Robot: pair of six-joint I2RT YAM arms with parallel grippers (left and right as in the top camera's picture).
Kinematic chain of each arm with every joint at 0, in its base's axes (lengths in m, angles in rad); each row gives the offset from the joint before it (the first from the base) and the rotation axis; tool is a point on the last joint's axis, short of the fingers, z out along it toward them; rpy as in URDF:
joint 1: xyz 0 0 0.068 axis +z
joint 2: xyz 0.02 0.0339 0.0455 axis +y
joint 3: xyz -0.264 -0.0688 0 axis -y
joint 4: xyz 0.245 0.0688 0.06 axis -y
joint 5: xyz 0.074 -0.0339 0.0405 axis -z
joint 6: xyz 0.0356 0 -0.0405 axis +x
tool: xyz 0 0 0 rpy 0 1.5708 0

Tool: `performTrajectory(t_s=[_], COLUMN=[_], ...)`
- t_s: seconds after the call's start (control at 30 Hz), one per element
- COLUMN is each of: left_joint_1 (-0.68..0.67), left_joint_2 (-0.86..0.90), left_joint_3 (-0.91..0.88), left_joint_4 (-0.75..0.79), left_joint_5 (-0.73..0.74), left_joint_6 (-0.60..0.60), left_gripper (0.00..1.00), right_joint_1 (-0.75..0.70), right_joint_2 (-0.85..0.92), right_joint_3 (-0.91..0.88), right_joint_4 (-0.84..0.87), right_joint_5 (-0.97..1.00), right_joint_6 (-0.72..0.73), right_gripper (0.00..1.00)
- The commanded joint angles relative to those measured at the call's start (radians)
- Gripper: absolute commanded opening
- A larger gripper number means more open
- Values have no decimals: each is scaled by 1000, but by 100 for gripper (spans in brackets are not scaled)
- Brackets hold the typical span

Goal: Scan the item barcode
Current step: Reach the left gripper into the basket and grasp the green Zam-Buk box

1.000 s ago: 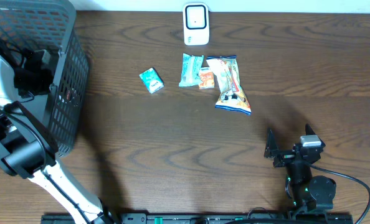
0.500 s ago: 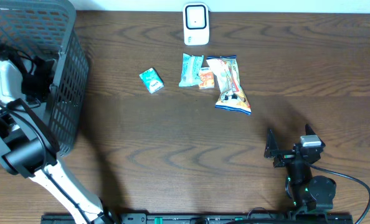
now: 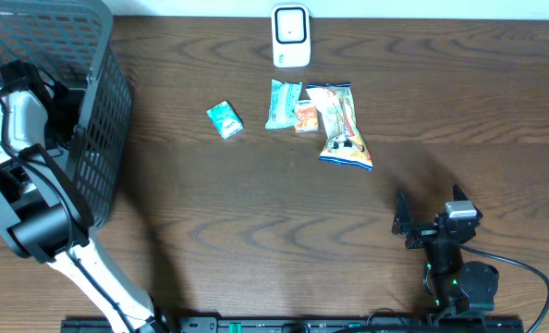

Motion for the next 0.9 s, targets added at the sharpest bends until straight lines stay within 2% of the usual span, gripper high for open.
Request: performTrajectory(t_s=[0.0,0.57,0.77,0.87], left_joint_1=[4,3,3,3], left_joint_2=[26,25,26,26], left_joint_3=[-21,-19,-25,-27], left_joint_4=[21,174,174,176], left_joint_5=[-155,-86,77,105], left_joint_6=[-82,-61,-46,-47], left_gripper=[96,97,97,94], right_joint_1=[8,8,8,8], right_joint_2=[-5,-5,-5,-5], right_joint_3=[-1,-1,-1,-1], right_joint_4=[-5,-5,-5,-5], right_joint_5=[7,7,7,7], right_joint_6=[4,4,3,3], right_gripper=[99,99,99,99])
